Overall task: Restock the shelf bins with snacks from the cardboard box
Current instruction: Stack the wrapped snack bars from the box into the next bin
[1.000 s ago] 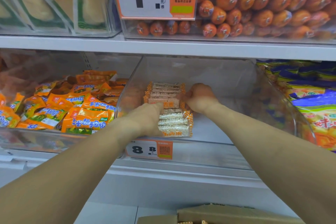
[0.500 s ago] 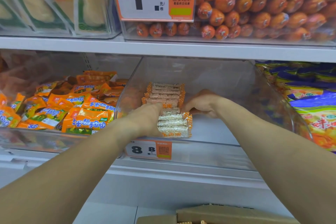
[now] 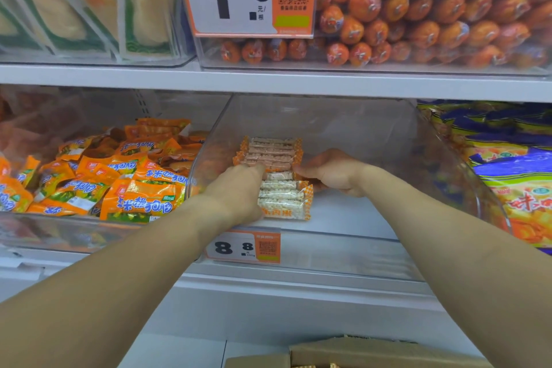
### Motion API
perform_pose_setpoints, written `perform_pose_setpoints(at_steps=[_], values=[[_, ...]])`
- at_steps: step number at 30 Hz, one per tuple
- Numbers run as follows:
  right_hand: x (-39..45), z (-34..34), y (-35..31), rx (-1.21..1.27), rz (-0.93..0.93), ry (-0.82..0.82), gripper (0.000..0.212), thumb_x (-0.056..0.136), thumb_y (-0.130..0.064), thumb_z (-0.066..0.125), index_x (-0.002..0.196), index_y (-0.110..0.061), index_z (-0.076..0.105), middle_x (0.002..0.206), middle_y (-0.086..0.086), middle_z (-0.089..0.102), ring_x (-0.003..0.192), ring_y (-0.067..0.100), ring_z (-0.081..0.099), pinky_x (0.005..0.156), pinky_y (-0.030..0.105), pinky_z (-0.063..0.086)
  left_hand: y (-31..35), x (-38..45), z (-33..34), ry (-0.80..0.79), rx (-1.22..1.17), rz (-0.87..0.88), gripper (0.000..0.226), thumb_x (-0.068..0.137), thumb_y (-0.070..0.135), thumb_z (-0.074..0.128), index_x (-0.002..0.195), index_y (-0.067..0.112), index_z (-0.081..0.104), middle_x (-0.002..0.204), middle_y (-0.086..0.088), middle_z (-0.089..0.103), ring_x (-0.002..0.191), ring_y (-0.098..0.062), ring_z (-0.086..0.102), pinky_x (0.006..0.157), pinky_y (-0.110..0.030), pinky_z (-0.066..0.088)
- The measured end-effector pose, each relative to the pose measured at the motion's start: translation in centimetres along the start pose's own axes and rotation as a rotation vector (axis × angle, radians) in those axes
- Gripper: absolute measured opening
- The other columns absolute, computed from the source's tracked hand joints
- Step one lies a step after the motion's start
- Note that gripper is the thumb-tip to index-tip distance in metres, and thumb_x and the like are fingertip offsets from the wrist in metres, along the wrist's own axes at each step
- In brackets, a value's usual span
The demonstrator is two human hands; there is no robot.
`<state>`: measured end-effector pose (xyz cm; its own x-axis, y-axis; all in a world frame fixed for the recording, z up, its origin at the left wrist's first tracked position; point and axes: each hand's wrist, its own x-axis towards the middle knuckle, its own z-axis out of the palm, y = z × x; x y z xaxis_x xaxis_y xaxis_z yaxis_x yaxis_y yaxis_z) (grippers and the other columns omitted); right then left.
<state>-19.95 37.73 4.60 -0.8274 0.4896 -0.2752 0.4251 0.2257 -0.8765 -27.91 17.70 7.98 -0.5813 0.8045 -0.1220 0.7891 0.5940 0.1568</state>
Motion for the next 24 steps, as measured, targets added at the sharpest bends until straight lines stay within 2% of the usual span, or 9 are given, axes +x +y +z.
perform_pose_setpoints(at_steps=[4,6,9,12,14,17,19,22,24], values=[[0.1,0.4,0.1,-0.037,-0.021,0.008,0.037,0.094,-0.041,0.068,0.106,-0.007,0.075,0.103,0.013,0.077,0.092,0.03,0.073,0.092,0.043,0.059,0.2,0.2,0.1,0.032,0.053,0.01,0.073,0.083,0.018,0.073,0.142,0.01,0.03,0.092,-0.006,0.057,0.091,-0.029,0.053,0.07,-0.035,0.041],[0.1,0.6,0.0,-0.016,-0.02,0.006,0.037,0.099,-0.038,0.062,0.111,-0.004,0.072,0.105,0.017,0.075,0.082,0.026,0.071,0.085,0.042,0.061,0.3,0.4,0.2,0.029,0.123,0.021,0.071,0.086,0.024,0.071,0.143,0.012,0.031,0.109,-0.01,0.059,0.106,-0.031,0.052,0.082,-0.035,0.04],[-0.1,0.8,-0.2,-0.025,0.005,0.03,0.04,0.101,-0.038,0.058,0.111,-0.002,0.071,0.092,0.014,0.074,0.071,0.023,0.067,0.074,0.039,0.062,0.2,1.1,0.3,0.04,0.241,0.044,0.073,0.082,0.035,0.071,0.144,0.017,0.035,0.138,-0.013,0.047,0.129,-0.033,0.041,0.108,-0.042,0.034],[-0.9,0.2,-1.0,-0.153,0.026,0.047,0.048,0.097,-0.052,0.056,0.101,-0.006,0.072,0.081,0.011,0.072,0.061,0.021,0.064,0.064,0.035,0.058,0.1,1.5,0.1,0.051,0.288,0.068,0.072,0.081,0.033,0.072,0.143,0.02,0.038,0.139,-0.012,0.044,0.13,-0.033,0.04,0.108,-0.044,0.033],[-1.9,-0.5,-1.6,-0.231,0.007,-0.027,0.05,0.088,-0.059,0.066,0.106,-0.012,0.072,0.082,0.005,0.07,0.065,0.02,0.061,0.059,0.031,0.053,0.2,1.5,-0.1,0.043,0.324,0.08,0.067,0.083,0.033,0.071,0.142,0.021,0.042,0.136,-0.011,0.048,0.129,-0.032,0.042,0.106,-0.044,0.033],[-3.5,-0.5,-2.0,-0.265,-0.009,-0.234,0.05,0.075,-0.04,0.087,0.115,-0.024,0.061,0.103,-0.004,0.067,0.082,0.013,0.065,0.065,0.029,0.057,0.4,1.5,-0.5,0.035,0.369,0.073,0.063,0.083,0.03,0.07,0.14,0.02,0.045,0.131,-0.011,0.053,0.126,-0.031,0.046,0.103,-0.042,0.036],[-3.9,0.5,-2.0,-0.217,-0.049,-0.328,0.041,0.077,-0.026,0.087,0.108,-0.03,0.061,0.097,-0.01,0.07,0.077,0.005,0.066,0.066,0.028,0.058,0.6,1.4,-0.7,0.028,0.397,0.064,0.06,0.084,0.024,0.068,0.139,0.02,0.045,0.129,-0.01,0.055,0.124,-0.03,0.049,0.101,-0.04,0.037],[-3.9,1.4,-2.0,-0.094,-0.117,-0.327,0.034,0.078,-0.016,0.086,0.101,-0.029,0.065,0.086,-0.012,0.074,0.076,0.005,0.071,0.076,0.034,0.062,0.8,1.5,-0.8,0.035,0.404,0.042,0.052,0.085,0.012,0.06,0.135,0.019,0.048,0.125,-0.01,0.058,0.121,-0.031,0.05,0.1,-0.039,0.036],[-4.2,1.4,-2.2,-0.082,-0.161,-0.314,0.04,0.074,-0.007,0.087,0.099,-0.029,0.064,0.089,-0.014,0.073,0.083,0.001,0.071,0.081,0.026,0.06,0.8,1.7,-0.9,0.044,0.388,0.028,0.05,0.085,0.009,0.058,0.133,0.019,0.05,0.124,-0.01,0.06,0.121,-0.032,0.05,0.099,-0.039,0.036]])
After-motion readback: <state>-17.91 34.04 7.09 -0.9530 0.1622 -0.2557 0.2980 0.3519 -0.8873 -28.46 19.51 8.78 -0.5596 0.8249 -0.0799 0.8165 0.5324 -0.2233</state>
